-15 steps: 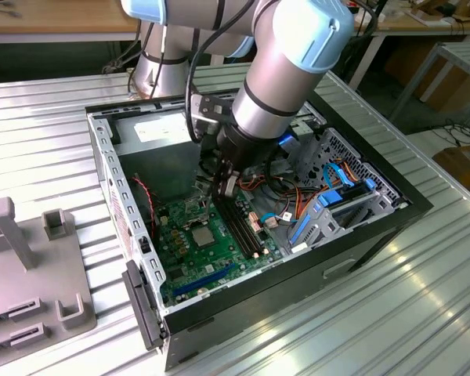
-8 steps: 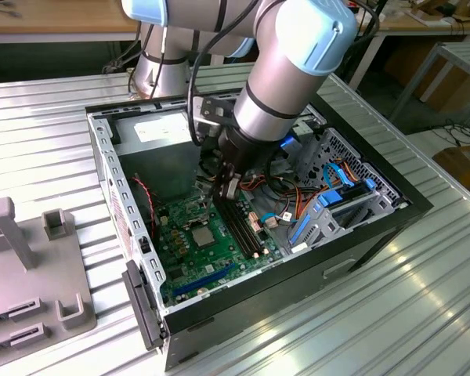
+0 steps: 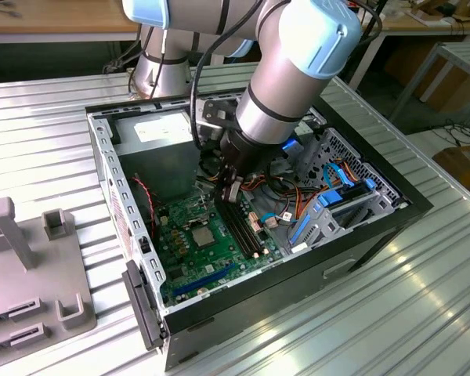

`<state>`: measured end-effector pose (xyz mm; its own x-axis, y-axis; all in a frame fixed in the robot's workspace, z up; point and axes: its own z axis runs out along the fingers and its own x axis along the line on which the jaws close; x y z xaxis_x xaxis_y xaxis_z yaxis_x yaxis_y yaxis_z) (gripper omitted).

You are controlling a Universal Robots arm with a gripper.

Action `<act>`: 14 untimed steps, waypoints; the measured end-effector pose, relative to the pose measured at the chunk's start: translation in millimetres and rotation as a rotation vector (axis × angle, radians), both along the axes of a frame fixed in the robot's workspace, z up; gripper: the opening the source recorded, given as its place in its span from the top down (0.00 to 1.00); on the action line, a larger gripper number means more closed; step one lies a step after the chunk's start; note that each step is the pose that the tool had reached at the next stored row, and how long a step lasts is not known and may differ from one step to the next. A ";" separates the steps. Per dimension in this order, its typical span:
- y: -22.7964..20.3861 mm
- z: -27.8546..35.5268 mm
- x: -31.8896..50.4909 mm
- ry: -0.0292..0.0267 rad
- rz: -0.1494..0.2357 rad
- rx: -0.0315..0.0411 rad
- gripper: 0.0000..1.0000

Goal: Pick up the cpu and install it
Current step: 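Close the cpu cover, then install the first cpu locking lever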

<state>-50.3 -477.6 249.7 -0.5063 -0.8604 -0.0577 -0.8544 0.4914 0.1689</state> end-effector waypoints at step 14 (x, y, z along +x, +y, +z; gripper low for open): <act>-3.2 0.0 0.0 -0.0001 0.007 0.0000 0.89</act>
